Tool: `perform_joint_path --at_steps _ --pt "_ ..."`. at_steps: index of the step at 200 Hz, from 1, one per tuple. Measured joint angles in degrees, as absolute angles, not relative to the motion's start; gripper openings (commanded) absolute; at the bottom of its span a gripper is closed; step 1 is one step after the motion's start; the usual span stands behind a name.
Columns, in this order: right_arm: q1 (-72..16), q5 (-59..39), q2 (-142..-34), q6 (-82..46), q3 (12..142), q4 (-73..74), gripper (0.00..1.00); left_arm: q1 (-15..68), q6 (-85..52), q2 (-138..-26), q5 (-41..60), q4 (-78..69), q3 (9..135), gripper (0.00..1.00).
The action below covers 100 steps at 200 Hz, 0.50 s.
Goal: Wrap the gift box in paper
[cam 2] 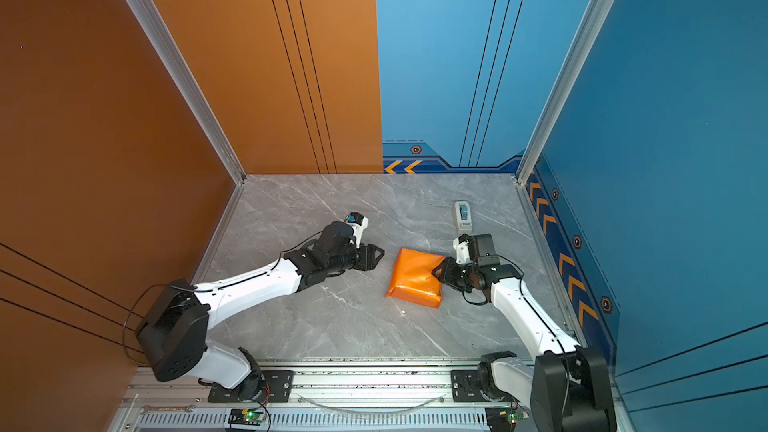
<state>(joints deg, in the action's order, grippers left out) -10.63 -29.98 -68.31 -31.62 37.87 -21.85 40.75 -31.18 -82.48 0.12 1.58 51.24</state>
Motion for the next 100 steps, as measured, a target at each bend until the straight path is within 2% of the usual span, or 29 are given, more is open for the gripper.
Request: perform_joint_path --at_steps 25,36,41,48,50,52,55,81,100 --pt "-12.97 -30.30 -70.46 -32.34 38.76 -17.98 0.36 36.95 -29.52 -74.32 -7.70 3.53 47.68 0.70" --pt "-12.80 -29.91 -70.74 -31.62 39.97 -17.41 0.38 34.46 -27.99 -70.19 -12.01 3.70 46.24 0.81" --pt "-12.43 -29.56 -70.74 -31.09 40.58 -17.15 0.47 33.39 -26.89 -68.34 -14.00 3.70 45.45 1.00" --pt "-11.66 -28.91 -70.72 -30.41 41.32 -16.78 0.67 31.97 -25.56 -65.89 -16.95 3.44 44.18 0.98" --pt "-11.40 -28.75 -70.72 -29.85 41.58 -16.62 0.78 31.55 -25.63 -65.19 -17.93 3.18 43.77 0.98" --pt "-11.09 -28.29 -70.72 -29.36 41.80 -16.34 0.93 31.18 -25.41 -64.51 -18.74 3.11 43.35 0.98" --pt "-10.44 -27.81 -70.67 -29.08 42.02 -16.01 1.00 30.63 -24.62 -63.57 -19.94 2.83 42.72 0.98" --pt "-3.90 -21.85 -70.39 -23.59 42.46 -12.78 1.00 27.44 -16.73 -58.11 -30.00 -2.61 35.00 0.98" --pt "0.89 -17.19 -70.41 -18.92 41.91 -8.34 1.00 25.19 -10.76 -58.04 -33.23 -8.64 28.49 0.98"
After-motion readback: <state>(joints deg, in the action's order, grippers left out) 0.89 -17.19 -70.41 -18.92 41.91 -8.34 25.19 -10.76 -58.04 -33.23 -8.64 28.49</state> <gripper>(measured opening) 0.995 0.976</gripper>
